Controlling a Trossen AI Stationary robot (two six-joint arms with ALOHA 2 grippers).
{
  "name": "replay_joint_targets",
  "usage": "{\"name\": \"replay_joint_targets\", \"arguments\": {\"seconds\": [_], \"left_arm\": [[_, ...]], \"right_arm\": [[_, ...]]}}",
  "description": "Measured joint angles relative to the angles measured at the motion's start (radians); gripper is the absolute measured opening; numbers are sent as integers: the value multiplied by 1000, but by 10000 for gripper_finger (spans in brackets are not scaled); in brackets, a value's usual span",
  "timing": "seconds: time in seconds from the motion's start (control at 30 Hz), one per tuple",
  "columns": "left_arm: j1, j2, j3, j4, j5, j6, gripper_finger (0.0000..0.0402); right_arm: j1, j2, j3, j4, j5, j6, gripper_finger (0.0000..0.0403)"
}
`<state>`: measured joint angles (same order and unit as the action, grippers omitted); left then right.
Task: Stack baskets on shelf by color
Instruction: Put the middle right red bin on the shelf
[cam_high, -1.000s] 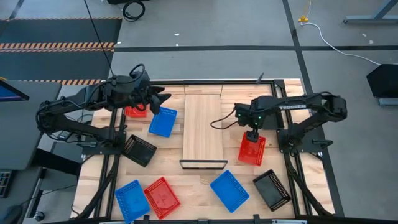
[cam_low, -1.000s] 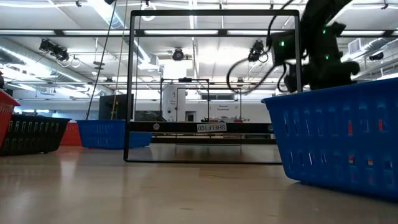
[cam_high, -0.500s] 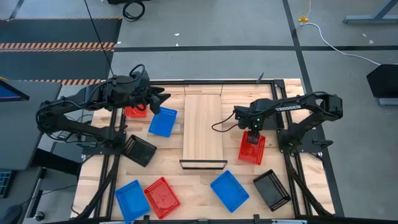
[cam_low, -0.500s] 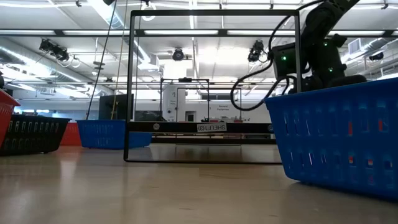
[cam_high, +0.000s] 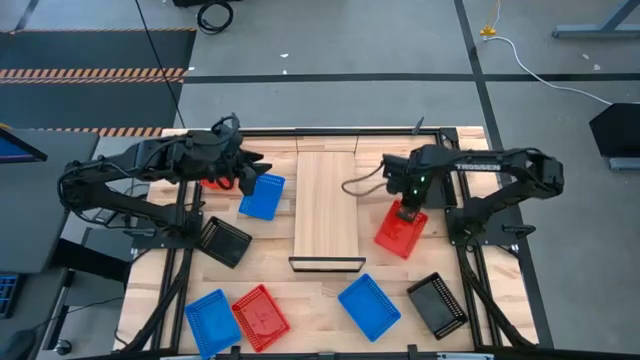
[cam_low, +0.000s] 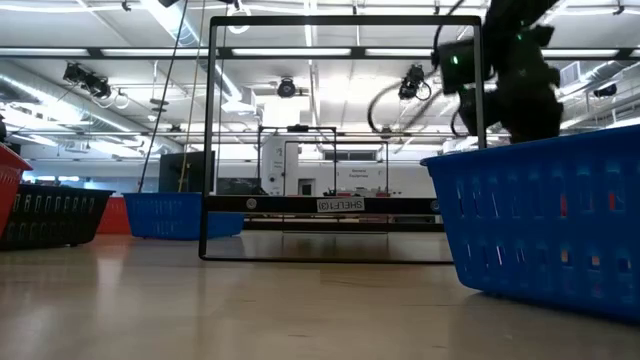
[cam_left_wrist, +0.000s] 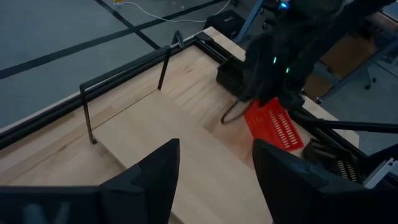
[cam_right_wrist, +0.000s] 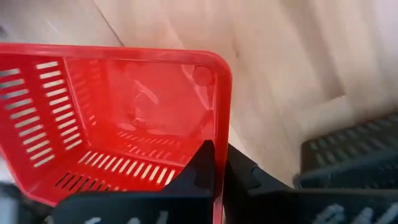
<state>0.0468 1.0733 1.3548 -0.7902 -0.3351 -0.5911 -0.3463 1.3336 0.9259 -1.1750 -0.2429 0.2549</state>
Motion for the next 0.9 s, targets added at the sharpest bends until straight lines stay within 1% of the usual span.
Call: {"name": "replay_joint_targets", "arguments": {"seconds": [0.07, 0.17, 0.3, 0.43, 0.53, 0.6, 0.7, 0.9], "left_arm": [[0, 0, 0, 0, 0, 0, 206], [0, 0, 0, 1, 0, 1, 203], [0, 0, 0, 3, 0, 1, 203], [0, 0, 0, 19, 0, 2, 203], [0, 0, 0, 20, 0, 8, 200], [0, 0, 0, 20, 0, 30, 198], [-6, 0, 0, 16, 0, 49, 195], [-14, 0, 0, 7, 0, 36, 194]], "right_arm": [[-25, -16, 63, -26, 1, 63, 14], [-77, -29, 148, -2, 6, 217, 12], [-149, -11, 202, 146, 6, 452, 11], [-218, 66, 202, 330, -3, 622, 13], [-244, 143, 202, 466, -55, 700, 12], [-242, 200, 216, 517, -82, 738, 12], [-221, 287, 273, 521, -90, 753, 12], [-197, 423, 399, 523, -85, 757, 15]]}}
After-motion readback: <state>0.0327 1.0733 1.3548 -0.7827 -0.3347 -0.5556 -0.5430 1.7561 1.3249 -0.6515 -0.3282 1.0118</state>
